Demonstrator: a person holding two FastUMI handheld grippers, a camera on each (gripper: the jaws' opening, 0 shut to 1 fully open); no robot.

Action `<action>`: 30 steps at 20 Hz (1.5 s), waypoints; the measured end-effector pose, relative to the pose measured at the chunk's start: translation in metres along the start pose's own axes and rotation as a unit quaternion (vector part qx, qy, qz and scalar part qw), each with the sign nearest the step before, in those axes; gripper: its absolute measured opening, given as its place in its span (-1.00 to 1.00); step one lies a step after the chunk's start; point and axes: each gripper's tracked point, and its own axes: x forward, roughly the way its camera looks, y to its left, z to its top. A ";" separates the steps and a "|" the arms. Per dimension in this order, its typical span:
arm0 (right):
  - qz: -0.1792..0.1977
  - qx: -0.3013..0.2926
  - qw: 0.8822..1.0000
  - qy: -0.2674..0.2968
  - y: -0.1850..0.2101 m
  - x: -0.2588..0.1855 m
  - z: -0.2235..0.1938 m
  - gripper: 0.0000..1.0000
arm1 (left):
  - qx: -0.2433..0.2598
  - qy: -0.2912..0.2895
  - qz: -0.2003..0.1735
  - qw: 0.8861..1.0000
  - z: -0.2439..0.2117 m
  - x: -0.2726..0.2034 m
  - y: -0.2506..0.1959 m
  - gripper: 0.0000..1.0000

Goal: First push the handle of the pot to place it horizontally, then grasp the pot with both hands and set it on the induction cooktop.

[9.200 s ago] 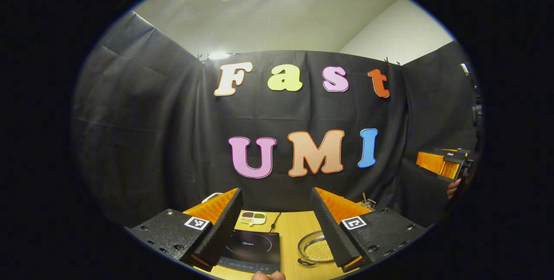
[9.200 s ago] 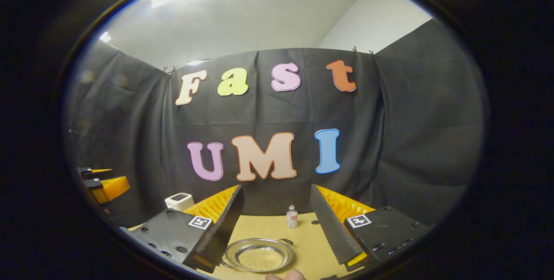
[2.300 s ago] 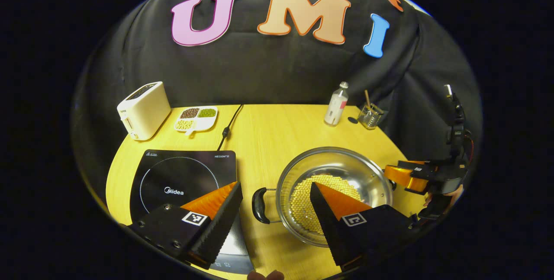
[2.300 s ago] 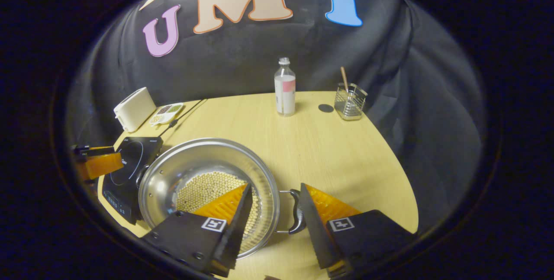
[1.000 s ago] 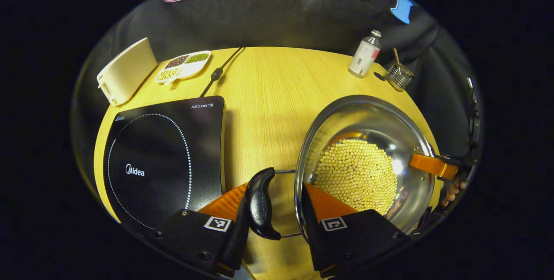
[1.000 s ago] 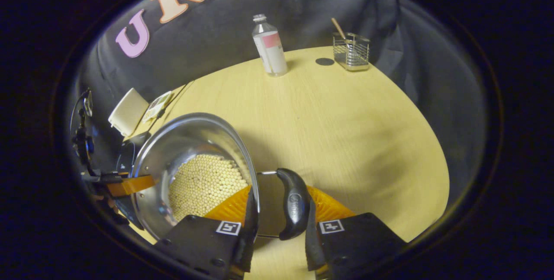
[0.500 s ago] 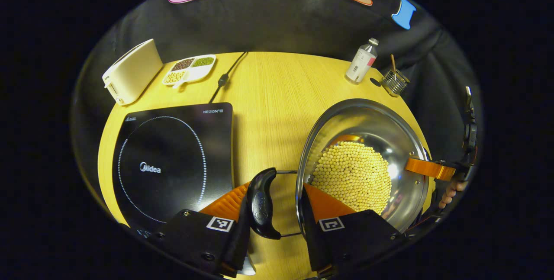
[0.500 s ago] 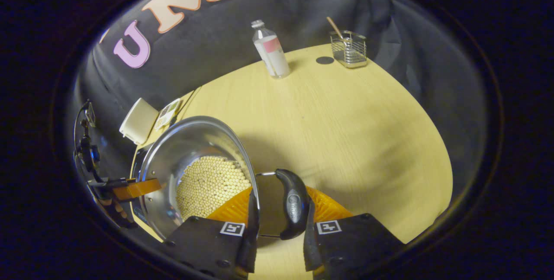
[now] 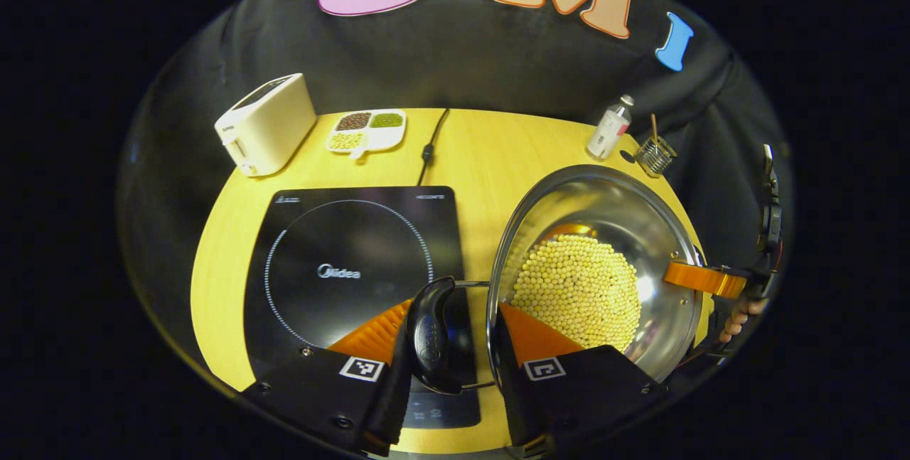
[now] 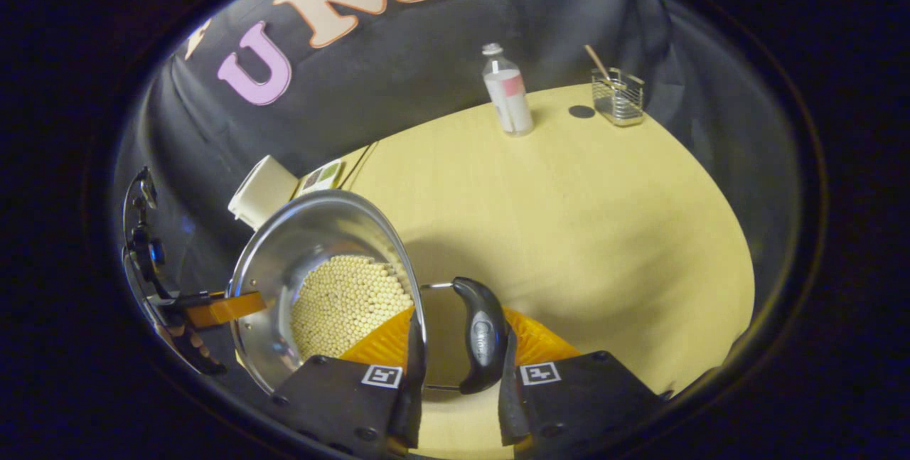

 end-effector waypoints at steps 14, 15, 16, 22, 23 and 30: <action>-0.070 -0.010 0.998 0.002 0.165 0.037 -0.033 -0.10 | 0.008 0.012 -0.055 0.998 0.017 0.016 0.177 0.15; -0.073 -0.012 0.997 0.005 0.176 0.040 -0.034 -0.10 | 0.010 0.012 -0.056 0.998 0.020 0.017 0.188 0.12; -0.074 -0.014 0.997 0.007 0.185 0.044 -0.034 -0.10 | 0.008 0.007 -0.057 0.998 0.024 0.019 0.197 0.15; -0.079 -0.019 0.996 0.022 0.223 0.073 -0.031 -0.10 | 0.019 -0.001 -0.052 0.998 0.036 0.032 0.239 0.12; -0.079 -0.014 0.997 0.021 0.226 0.075 -0.030 -0.10 | 0.021 -0.012 -0.055 0.998 0.042 0.033 0.242 0.12; -0.072 0.005 0.997 0.036 0.228 0.092 -0.031 -0.05 | 0.019 -0.034 -0.072 0.997 0.046 0.040 0.244 0.27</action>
